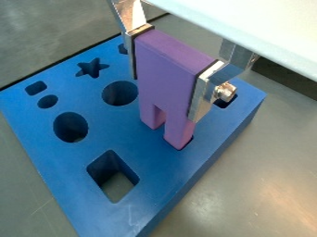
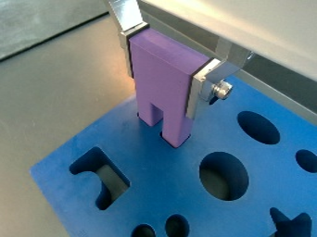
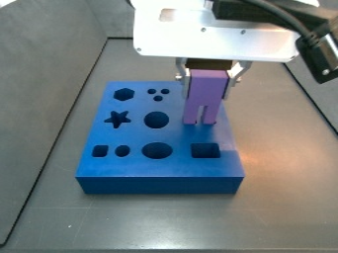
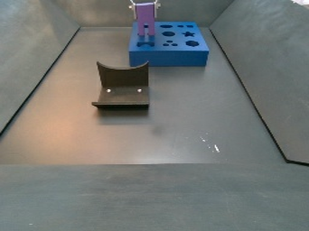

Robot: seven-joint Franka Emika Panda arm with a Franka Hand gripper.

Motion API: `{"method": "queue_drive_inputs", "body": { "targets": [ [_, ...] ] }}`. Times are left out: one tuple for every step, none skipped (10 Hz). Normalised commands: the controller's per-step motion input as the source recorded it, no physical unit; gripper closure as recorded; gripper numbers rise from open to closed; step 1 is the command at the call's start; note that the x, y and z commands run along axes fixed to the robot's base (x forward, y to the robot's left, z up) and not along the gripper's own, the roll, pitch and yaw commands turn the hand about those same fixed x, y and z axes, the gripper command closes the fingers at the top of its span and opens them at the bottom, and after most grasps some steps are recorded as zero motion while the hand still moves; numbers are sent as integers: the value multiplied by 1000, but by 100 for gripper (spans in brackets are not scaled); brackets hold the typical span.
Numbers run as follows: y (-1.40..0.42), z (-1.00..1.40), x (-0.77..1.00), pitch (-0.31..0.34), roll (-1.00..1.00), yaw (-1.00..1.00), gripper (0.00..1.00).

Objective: Insert the double-square object.

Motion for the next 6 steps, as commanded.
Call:
{"method": "queue_drive_inputs", "body": {
  "targets": [
    [0, -431, 9, 0, 37, 0, 100],
    [-29, -483, 86, 0, 26, -100, 100],
    [0, -497, 0, -46, 0, -106, 100],
    [0, -314, 0, -127, -54, -31, 100],
    [0, -60, 17, -6, -30, 0, 100],
    [0, 0, 0, 0, 0, 0, 100]
  ]
}}
